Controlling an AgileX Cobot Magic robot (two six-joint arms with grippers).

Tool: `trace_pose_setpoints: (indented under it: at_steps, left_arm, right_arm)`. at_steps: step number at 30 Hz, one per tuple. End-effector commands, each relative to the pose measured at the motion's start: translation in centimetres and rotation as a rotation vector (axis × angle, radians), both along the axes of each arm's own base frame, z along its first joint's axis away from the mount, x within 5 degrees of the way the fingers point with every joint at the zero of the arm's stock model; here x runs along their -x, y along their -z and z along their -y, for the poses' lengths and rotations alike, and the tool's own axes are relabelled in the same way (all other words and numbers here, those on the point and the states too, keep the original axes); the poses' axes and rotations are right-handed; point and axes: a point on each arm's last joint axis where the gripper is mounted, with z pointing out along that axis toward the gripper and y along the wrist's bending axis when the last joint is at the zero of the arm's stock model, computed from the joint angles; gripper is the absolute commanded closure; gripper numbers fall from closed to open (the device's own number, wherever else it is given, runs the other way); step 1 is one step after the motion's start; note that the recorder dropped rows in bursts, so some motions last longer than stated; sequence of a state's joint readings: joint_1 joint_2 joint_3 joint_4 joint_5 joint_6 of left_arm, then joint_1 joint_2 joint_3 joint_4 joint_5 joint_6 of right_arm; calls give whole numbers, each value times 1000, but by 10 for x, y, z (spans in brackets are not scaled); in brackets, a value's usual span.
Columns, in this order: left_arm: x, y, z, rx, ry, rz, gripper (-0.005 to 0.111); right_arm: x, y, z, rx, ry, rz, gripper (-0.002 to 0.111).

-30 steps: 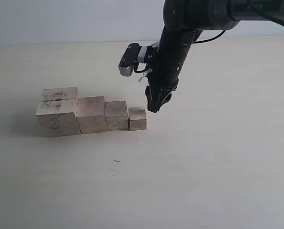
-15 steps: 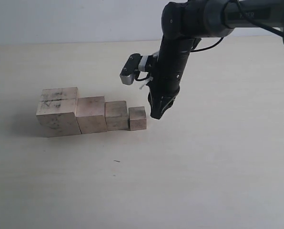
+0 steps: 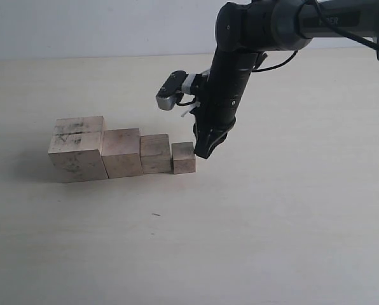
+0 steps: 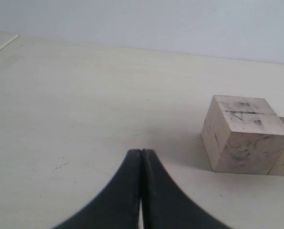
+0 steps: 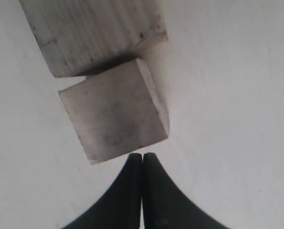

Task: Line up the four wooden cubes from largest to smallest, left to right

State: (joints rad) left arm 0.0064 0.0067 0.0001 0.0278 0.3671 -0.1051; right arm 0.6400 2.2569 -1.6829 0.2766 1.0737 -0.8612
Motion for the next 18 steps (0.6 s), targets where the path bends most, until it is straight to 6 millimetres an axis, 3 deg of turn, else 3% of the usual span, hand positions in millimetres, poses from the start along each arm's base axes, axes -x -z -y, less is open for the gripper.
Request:
trace_pose_setpoints:
  at_steps: [1, 18]
  left_arm:
    - [0, -1, 0, -4, 8, 19, 107]
    - [0, -1, 0, -4, 8, 19, 107]
  right_arm:
    - [2, 2, -1, -13, 10, -28, 108]
    - [0, 3, -5, -51, 29, -17, 108]
